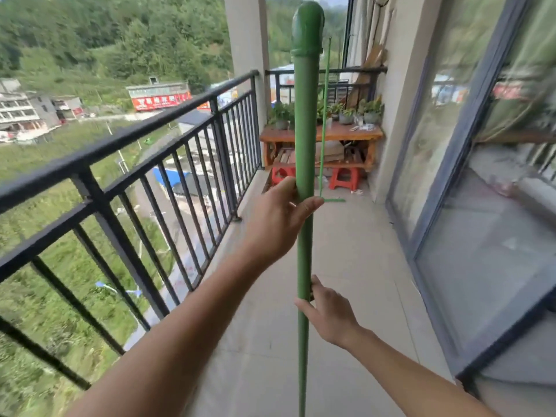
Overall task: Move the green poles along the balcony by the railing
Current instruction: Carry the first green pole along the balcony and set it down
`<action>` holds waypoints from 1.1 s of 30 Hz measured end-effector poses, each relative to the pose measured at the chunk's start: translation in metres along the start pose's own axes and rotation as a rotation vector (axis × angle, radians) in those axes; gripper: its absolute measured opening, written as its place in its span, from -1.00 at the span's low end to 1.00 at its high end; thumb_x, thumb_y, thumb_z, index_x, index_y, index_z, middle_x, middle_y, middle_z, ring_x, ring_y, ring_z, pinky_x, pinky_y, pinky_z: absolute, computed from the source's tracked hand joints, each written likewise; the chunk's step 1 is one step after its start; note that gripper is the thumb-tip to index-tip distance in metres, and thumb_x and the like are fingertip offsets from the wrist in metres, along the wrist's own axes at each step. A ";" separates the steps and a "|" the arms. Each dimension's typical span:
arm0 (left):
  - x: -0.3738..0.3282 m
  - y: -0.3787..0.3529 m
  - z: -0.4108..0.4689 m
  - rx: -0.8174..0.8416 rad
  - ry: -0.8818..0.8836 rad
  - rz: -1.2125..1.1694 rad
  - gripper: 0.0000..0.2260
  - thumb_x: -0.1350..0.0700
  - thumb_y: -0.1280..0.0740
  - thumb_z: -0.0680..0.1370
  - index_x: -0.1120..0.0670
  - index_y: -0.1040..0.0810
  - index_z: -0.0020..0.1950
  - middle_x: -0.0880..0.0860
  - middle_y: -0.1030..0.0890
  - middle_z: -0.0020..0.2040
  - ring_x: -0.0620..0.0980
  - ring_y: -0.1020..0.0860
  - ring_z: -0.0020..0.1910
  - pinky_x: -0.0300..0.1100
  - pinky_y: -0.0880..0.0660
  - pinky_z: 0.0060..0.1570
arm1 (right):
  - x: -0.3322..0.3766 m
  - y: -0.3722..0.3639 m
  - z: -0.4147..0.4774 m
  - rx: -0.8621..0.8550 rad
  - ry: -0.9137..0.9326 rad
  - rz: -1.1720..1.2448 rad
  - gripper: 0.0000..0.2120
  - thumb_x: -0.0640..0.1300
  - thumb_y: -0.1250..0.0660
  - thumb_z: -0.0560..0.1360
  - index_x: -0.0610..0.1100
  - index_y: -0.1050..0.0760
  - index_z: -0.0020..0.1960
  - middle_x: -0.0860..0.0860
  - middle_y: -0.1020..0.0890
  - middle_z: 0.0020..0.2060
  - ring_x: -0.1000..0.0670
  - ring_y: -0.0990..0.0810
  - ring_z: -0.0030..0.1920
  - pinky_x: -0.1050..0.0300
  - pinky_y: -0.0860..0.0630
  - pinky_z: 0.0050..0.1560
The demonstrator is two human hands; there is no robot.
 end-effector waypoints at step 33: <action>0.129 0.116 0.080 -0.365 0.182 0.174 -0.72 -0.02 -0.24 0.57 0.19 -0.44 0.09 0.17 -0.66 -0.09 0.06 -0.67 -0.10 0.10 -0.62 -0.09 | 0.102 -0.088 0.200 0.344 0.230 0.182 -0.82 0.10 -0.23 0.53 -0.01 -0.34 -0.05 -0.06 -0.59 -0.22 -0.18 -0.64 -0.13 -0.07 -0.56 0.01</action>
Point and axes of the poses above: each hand's wrist, its own z-axis towards the middle knuckle, its own y-axis out of the back of the hand, x = y × z, the point moved 4 cm from there along z, towards the middle knuckle
